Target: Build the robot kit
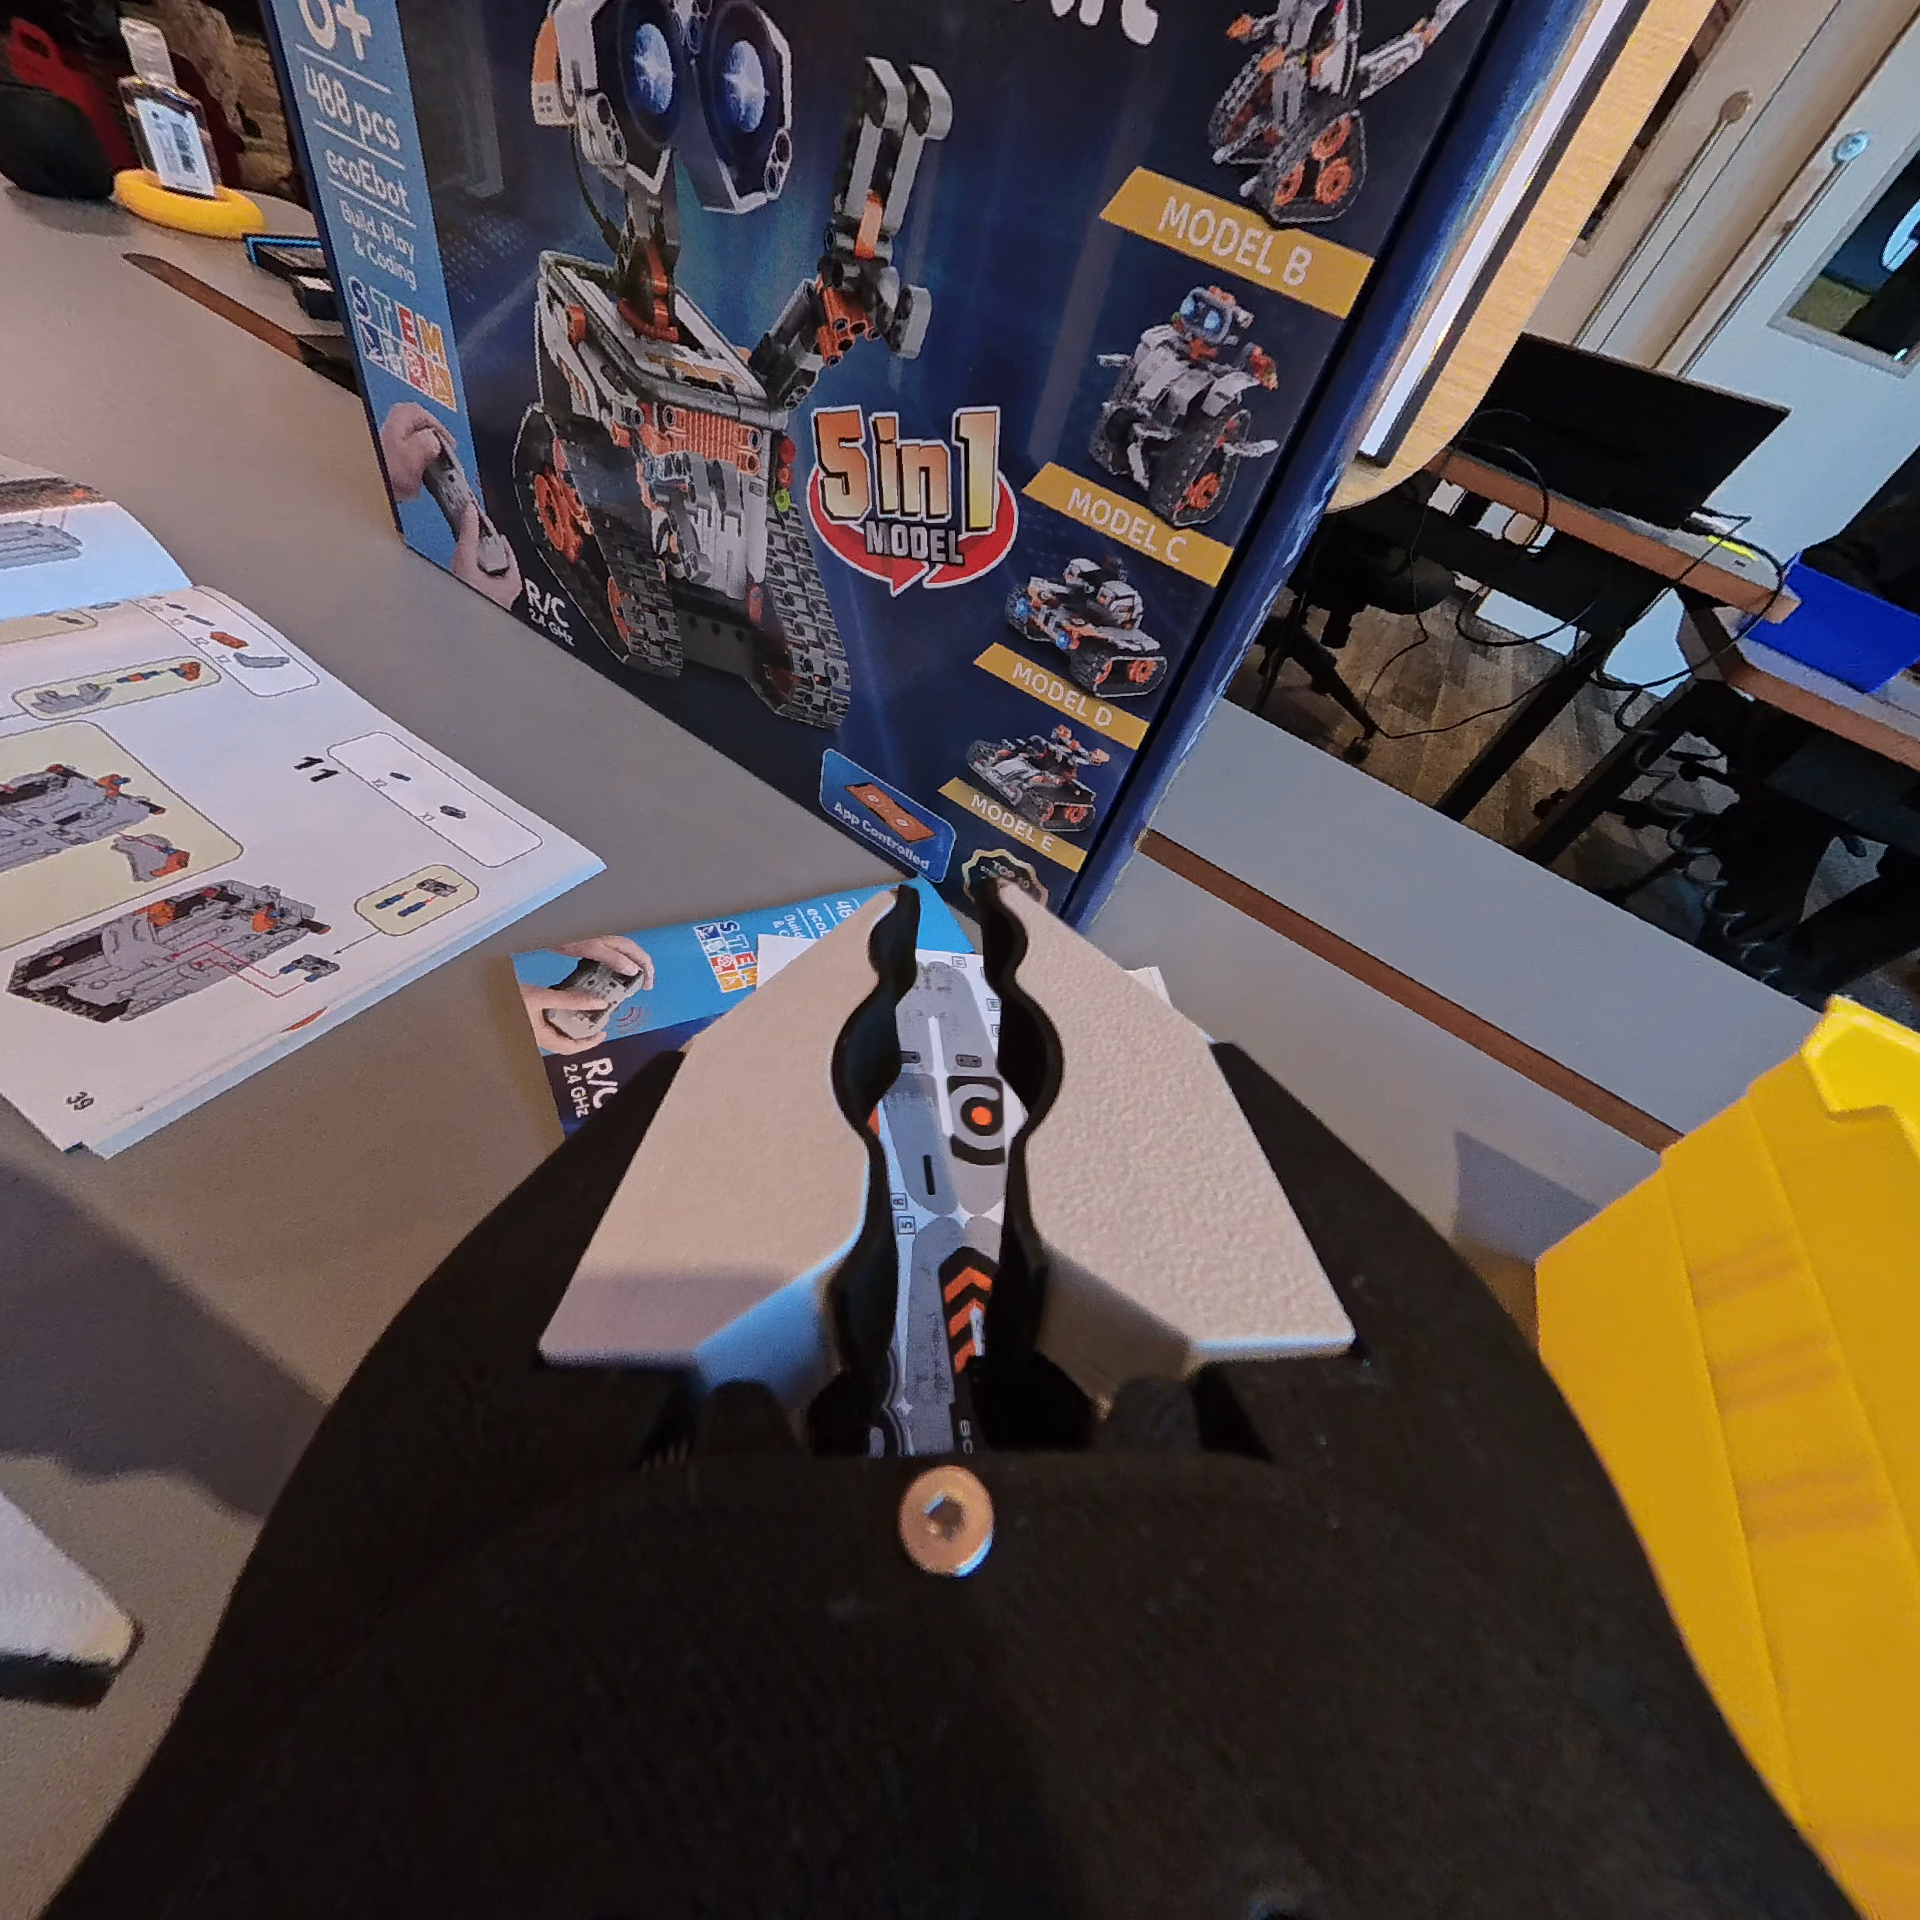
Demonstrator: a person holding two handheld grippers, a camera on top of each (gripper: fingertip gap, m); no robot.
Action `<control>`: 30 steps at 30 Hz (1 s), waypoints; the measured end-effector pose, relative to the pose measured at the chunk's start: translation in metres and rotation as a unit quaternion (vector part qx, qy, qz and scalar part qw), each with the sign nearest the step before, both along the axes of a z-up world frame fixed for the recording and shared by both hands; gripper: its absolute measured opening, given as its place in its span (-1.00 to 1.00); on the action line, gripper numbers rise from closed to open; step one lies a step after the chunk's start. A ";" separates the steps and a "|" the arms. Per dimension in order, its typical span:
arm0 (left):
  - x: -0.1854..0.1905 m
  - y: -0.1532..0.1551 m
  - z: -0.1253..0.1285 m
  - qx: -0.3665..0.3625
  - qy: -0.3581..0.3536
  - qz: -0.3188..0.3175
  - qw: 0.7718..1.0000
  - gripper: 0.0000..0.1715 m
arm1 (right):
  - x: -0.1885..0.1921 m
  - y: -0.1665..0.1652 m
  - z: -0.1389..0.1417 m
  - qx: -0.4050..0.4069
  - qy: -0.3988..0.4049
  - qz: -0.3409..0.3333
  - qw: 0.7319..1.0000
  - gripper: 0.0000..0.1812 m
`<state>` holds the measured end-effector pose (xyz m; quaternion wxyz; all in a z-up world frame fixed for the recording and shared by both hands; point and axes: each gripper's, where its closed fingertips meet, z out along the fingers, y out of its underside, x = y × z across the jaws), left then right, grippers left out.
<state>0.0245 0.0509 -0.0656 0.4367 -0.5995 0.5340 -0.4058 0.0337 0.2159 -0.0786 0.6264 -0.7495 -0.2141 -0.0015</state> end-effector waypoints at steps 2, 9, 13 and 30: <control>0.000 0.000 0.000 -0.001 0.000 0.000 1.000 -0.28 | 0.000 0.001 -0.002 -0.004 0.002 0.001 1.000 -0.88; 0.001 -0.002 -0.003 0.021 0.012 0.000 1.000 -0.28 | -0.001 0.000 -0.001 0.000 -0.009 0.000 1.000 -0.87; 0.002 -0.004 -0.002 0.033 0.012 -0.002 0.999 -0.28 | -0.003 0.000 -0.001 0.002 -0.019 0.002 1.000 -0.87; 0.003 -0.004 -0.003 -0.006 0.001 -0.006 1.000 -0.27 | -0.007 0.000 -0.002 -0.002 -0.020 0.009 1.000 -0.87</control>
